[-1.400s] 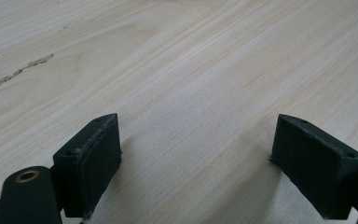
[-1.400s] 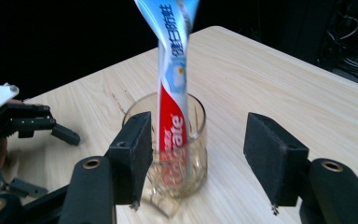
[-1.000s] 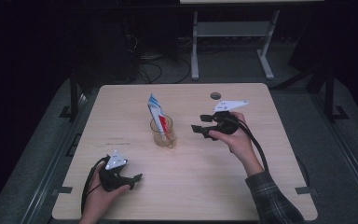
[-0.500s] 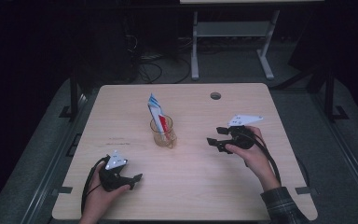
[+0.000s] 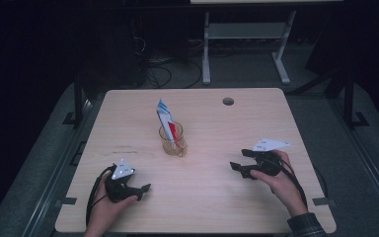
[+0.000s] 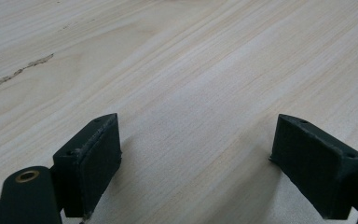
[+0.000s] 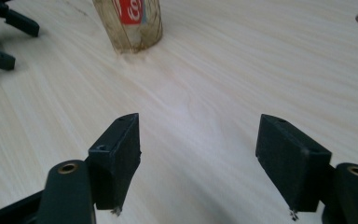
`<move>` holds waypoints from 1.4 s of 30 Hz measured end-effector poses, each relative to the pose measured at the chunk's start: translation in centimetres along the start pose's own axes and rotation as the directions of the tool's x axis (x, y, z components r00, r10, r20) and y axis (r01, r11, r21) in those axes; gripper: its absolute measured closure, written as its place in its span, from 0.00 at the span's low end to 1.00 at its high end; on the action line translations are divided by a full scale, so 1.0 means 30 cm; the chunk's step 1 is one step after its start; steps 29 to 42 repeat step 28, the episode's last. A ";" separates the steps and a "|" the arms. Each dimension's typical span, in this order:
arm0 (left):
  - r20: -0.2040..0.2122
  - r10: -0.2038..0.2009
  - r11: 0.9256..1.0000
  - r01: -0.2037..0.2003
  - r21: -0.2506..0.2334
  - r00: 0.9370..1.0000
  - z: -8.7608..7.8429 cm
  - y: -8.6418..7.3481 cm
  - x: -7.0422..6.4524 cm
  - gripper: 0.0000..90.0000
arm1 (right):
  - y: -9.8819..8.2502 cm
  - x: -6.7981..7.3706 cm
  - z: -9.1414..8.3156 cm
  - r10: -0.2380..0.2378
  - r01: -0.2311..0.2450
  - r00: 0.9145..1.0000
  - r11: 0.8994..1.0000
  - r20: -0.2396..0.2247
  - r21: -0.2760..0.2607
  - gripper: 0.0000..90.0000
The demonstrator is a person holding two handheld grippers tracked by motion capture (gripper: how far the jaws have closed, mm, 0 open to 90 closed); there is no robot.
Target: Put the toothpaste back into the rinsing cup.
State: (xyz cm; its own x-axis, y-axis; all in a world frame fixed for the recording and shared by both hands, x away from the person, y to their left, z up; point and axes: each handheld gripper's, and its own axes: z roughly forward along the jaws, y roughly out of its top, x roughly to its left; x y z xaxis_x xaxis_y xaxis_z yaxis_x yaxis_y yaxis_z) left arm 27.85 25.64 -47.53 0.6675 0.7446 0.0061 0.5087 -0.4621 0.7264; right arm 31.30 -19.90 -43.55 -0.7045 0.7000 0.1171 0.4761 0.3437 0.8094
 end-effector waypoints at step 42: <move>-0.011 -0.010 1.000 0.010 0.001 1.000 0.000 -0.001 0.000 0.15 | -0.225 0.035 -0.045 -0.045 0.033 0.995 0.991 0.090 0.133 0.19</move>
